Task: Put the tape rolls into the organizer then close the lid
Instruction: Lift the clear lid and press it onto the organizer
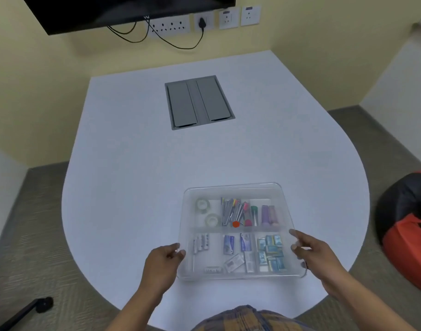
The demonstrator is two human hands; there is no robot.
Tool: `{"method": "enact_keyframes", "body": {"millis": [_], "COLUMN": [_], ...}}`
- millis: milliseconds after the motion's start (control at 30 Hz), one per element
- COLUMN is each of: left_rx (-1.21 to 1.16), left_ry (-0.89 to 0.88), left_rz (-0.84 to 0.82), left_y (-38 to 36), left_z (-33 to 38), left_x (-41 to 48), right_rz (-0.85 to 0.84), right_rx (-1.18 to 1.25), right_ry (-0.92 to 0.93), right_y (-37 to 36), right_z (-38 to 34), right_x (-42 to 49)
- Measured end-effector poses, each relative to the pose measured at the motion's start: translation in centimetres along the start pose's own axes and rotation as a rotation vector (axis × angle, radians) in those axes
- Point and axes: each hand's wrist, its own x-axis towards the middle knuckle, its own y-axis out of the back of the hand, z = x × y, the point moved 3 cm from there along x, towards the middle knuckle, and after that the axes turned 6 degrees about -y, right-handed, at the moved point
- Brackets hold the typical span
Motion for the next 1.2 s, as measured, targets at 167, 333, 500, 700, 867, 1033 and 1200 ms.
{"method": "enact_keyframes", "body": {"millis": [167, 333, 500, 700, 867, 1033, 1200], "left_rx": [0.141, 0.204, 0.28, 0.283, 0.27, 0.273, 0.48], "left_ry": [-0.075, -0.15, -0.154, -0.086, -0.039, -0.002, -0.167], "left_rz": [-0.032, -0.061, -0.048, -0.032, -0.015, -0.023, -0.135], "left_y": [-0.2, -0.9, -1.3, -2.6, -2.9, -1.6, -0.9], "left_z": [-1.6, -2.0, -2.4, -2.8, -2.6, -3.6, -2.2], "left_x": [1.6, 3.2, 4.3, 3.2, 2.9, 3.5, 4.5], "right_rz": [0.176, 0.241, 0.26, 0.23, 0.196, 0.143, 0.122], "right_rx": [-0.2, -0.285, -0.309, -0.292, -0.353, -0.461, -0.73], "right_ry": [0.016, 0.01, 0.007, -0.007, 0.012, 0.011, 0.202], "right_y": [-1.4, -1.7, -1.8, -0.8, -0.3, -0.6, -0.5], "right_z": [0.7, 1.1, 1.4, 2.1, 2.6, 2.3, 0.3], "right_x": [-0.1, 0.3, 0.4, 1.6, 2.7, 2.8, 2.6]}}
